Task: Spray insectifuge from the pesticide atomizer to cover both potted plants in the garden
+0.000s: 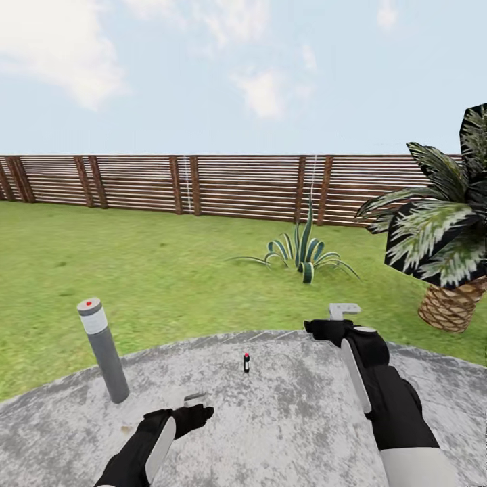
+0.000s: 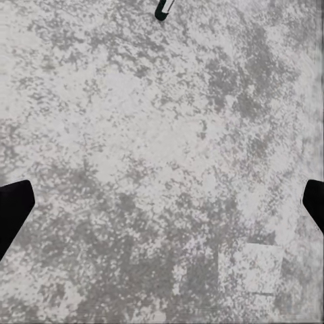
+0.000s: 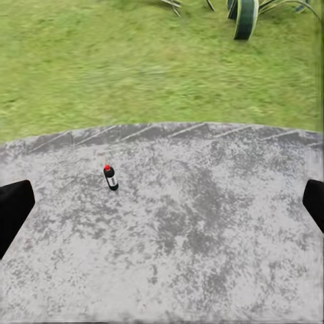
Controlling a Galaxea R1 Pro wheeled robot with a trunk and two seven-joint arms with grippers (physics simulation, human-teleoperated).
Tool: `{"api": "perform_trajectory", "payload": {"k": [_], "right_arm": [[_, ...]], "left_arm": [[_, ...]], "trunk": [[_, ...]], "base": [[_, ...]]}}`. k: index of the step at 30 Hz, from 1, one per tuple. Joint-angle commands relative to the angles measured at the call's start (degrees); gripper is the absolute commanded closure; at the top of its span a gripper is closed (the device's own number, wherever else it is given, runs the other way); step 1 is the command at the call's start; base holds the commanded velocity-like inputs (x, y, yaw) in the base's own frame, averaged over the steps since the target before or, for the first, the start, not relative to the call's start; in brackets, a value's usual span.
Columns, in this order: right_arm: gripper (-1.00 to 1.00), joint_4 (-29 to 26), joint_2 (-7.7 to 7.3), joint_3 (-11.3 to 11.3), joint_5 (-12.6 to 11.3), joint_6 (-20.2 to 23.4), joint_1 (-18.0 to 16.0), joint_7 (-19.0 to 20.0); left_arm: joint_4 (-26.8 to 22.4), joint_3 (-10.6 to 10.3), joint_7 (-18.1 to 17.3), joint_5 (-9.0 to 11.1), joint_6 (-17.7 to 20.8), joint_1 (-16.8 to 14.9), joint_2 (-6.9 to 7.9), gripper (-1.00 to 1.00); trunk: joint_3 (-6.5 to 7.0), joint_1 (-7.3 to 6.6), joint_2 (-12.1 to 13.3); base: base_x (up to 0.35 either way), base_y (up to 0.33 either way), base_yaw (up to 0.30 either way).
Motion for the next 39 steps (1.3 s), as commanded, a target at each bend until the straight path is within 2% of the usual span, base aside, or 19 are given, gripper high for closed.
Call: {"api": "perform_trajectory", "payload": {"k": [1,7,8,11,15,20,31,39], "right_arm": [[-1.0,-0.3,0.01,0.0,0.0,0.7,-0.1,0.0],[-1.0,-1.4,0.36,0.5,-0.1,3.1,0.1,0.1],[-1.0,-4.9,0.22,0.6,-0.1,10.2,1.4,0.1],[-1.0,-6.6,0.08,0.6,0.1,10.3,2.3,0.1],[-1.0,-8.0,0.27,0.8,0.4,10.3,3.6,0.0],[-1.0,-8.2,0.27,0.9,0.4,10.3,3.9,0.0],[-1.0,-8.5,0.35,0.9,0.5,10.3,4.2,0.0],[-1.0,-8.7,0.43,0.9,0.5,10.3,4.2,0.0]], "left_arm": [[0.1,0.1,0.0,0.5,0.2,0.0,0.01,-1.0],[0.7,0.1,0.2,1.2,-0.3,0.0,0.0,-1.0],[0.7,0.0,0.7,1.2,-0.4,0.0,-0.07,-1.0],[0.6,0.0,0.7,1.2,-0.5,0.0,-0.19,-1.0],[0.1,0.1,3.2,1.2,-3.4,0.0,-0.1,-1.0],[0.1,0.0,5.3,1.3,-4.5,0.0,-0.11,-1.0],[0.3,-0.3,6.2,1.2,-5.2,0.1,-0.25,-1.0],[0.3,-0.5,6.1,1.1,-5.5,0.1,-0.24,-1.0]], "trunk": [[-0.04,0.02,0.0],[0.12,0.02,0.0],[0.12,0.02,0.0],[0.12,0.02,0.0],[0.13,0.02,0.0],[0.19,0.02,0.0],[0.31,0.02,0.0],[0.32,0.02,0.0]], "base": [[0.219,0.284,-0.253],[0.182,0.304,-0.267],[0.167,0.311,-0.277],[0.172,0.31,-0.277],[0.193,0.3,-0.277],[0.2,0.295,-0.277],[0.228,0.263,-0.277],[0.306,0.102,-0.277]]}}
